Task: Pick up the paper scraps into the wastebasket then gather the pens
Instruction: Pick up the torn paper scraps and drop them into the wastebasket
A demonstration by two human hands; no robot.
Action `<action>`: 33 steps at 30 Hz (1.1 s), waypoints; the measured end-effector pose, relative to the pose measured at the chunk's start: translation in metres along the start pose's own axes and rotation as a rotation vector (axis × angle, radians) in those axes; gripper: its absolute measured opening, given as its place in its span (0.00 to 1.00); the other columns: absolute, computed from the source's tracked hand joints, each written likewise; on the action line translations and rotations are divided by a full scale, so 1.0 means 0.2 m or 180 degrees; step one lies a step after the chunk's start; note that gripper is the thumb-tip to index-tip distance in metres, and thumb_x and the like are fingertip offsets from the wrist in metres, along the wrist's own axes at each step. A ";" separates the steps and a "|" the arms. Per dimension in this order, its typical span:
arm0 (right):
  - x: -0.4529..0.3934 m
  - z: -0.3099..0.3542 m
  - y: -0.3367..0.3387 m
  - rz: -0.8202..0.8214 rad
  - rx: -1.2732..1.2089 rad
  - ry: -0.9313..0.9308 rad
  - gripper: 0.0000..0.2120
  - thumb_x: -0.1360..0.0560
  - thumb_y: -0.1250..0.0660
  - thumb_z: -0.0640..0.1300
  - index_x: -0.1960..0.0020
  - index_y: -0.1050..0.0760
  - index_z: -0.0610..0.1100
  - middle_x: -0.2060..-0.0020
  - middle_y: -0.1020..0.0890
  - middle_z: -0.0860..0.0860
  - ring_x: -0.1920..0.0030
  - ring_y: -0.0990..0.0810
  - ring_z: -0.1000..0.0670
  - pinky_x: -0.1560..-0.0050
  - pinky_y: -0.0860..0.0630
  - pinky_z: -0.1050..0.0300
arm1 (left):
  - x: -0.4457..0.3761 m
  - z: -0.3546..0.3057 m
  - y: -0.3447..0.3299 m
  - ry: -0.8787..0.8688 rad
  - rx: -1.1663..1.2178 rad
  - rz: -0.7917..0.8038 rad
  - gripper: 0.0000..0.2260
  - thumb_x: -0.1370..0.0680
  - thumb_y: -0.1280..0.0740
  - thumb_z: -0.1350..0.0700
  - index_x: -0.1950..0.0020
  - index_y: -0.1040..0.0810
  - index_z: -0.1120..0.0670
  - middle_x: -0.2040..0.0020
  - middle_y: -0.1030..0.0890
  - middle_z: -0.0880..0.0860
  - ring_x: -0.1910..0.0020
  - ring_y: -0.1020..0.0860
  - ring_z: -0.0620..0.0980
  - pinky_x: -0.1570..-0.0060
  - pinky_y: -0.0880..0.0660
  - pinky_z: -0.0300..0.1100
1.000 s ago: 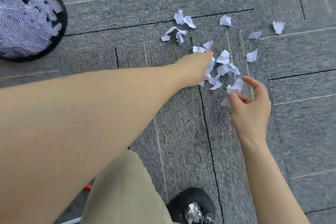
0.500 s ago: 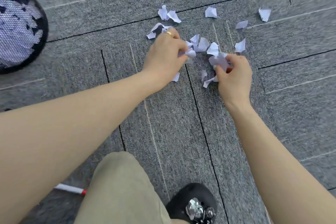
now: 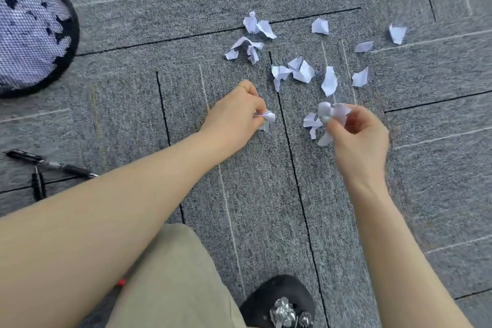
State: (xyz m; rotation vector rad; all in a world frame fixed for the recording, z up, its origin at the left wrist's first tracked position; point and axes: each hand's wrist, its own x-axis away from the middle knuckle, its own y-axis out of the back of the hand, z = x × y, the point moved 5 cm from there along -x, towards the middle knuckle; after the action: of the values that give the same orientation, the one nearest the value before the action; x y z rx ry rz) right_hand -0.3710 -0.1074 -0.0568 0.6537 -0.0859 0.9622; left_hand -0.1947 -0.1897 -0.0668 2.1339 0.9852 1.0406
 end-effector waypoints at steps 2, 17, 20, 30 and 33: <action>0.05 -0.04 -0.06 0.0166 0.0144 -0.0045 0.09 0.26 0.32 0.42 0.48 0.24 0.50 0.59 0.20 0.55 0.62 0.24 0.58 0.61 0.25 0.68 | -0.01 -0.02 -0.01 -0.0063 -0.0035 0.0036 0.06 0.22 0.35 0.55 0.52 0.21 0.55 0.47 0.28 0.51 0.56 0.25 0.52 0.56 0.27 0.45; 0.05 -0.12 -0.11 -0.0541 0.1622 0.0800 0.31 0.31 0.32 0.55 0.32 0.36 0.48 0.34 0.35 0.46 0.35 0.36 0.45 0.36 0.41 0.46 | -0.06 -0.09 -0.04 -0.0459 -0.1450 0.0393 0.19 0.22 0.44 0.53 0.32 0.41 0.56 0.36 0.37 0.59 0.50 0.29 0.57 0.59 0.28 0.50; 0.03 -0.12 -0.15 -0.0428 0.1918 0.1147 0.31 0.30 0.37 0.61 0.31 0.36 0.49 0.36 0.32 0.46 0.38 0.34 0.46 0.40 0.42 0.52 | -0.04 -0.08 -0.08 -0.0533 -0.1927 0.0144 0.27 0.22 0.49 0.39 0.29 0.44 0.55 0.31 0.38 0.59 0.42 0.31 0.58 0.60 0.34 0.47; -0.14 0.02 -0.18 0.0131 0.2541 0.2640 0.08 0.25 0.35 0.46 0.56 0.26 0.40 0.63 0.22 0.44 0.68 0.25 0.44 0.73 0.41 0.61 | -0.14 -0.14 -0.05 -0.1761 -0.2506 0.0318 0.15 0.18 0.51 0.48 0.40 0.36 0.58 0.49 0.25 0.58 0.67 0.25 0.52 0.72 0.31 0.42; -0.19 0.07 -0.17 0.0680 0.2762 0.2745 0.09 0.24 0.36 0.44 0.59 0.31 0.41 0.67 0.24 0.46 0.70 0.26 0.45 0.76 0.44 0.61 | -0.14 -0.08 -0.03 -0.1556 -0.2043 0.0403 0.07 0.17 0.49 0.55 0.44 0.36 0.56 0.68 0.31 0.50 0.75 0.32 0.47 0.75 0.28 0.42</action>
State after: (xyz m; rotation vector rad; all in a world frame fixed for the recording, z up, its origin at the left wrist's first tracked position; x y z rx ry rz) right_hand -0.3640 -0.1563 -0.0758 0.9636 1.0961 1.4219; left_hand -0.2227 -0.2067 -0.0743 1.7790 0.2353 0.7023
